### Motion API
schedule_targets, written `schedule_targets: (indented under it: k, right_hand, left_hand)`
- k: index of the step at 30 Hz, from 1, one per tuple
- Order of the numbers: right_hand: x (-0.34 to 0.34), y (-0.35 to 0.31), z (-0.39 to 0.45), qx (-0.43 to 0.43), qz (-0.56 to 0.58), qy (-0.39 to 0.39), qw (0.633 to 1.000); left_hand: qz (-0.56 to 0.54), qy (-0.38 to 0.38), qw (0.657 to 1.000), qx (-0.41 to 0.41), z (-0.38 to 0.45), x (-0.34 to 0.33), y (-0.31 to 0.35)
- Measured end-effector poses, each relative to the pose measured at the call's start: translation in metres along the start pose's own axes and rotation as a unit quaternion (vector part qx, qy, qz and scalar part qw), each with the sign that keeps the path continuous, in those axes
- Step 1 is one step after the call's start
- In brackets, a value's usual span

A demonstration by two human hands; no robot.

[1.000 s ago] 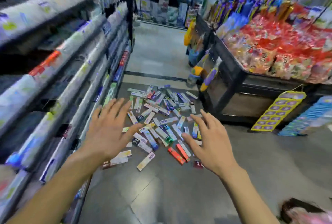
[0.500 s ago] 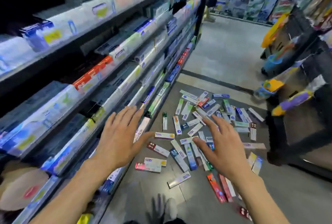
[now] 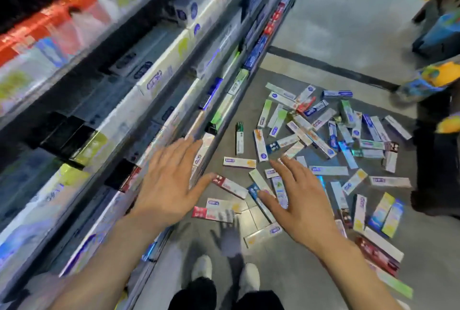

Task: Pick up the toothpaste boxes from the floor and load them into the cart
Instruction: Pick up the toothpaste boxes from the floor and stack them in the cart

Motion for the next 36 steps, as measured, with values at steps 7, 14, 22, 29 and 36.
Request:
schedule_targets:
  k: [7, 14, 22, 29, 36]
  right_hand:
    - [-0.268, 0.042, 0.025, 0.01, -0.027, -0.015, 0.999]
    - [-0.512, 0.09, 0.039, 0.065, -0.068, -0.044, 0.995]
    - [-0.616, 0.107, 0.037, 0.098, -0.095, -0.029, 0.99]
    - [-0.639, 0.106, 0.019, 0.053, -0.051, -0.07, 0.995]
    - [-0.651, 0.12, 0.021, 0.033, -0.039, -0.073, 0.996]
  left_hand:
    - [-0.026, 0.012, 0.999, -0.019, -0.001, -0.229, -0.163]
    - [0.027, -0.044, 0.998, -0.028, -0.025, -0.44, -0.31]
    - [0.035, -0.079, 0.994, -0.074, -0.039, -0.549, -0.369]
    - [0.016, -0.166, 0.986, -0.01, -0.074, -0.577, -0.393]
    - [0.034, -0.153, 0.987, -0.021, -0.093, -0.611, -0.411]
Point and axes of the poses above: each hand's wrist, its own z-axis towards the middle knuckle, its own x-axis out of the back of the hand, y = z × x, the point moved 4 cm from there along z, towards the middle knuckle, and after that the axes turned 13 degrees about -z, right-handed, at the moved point
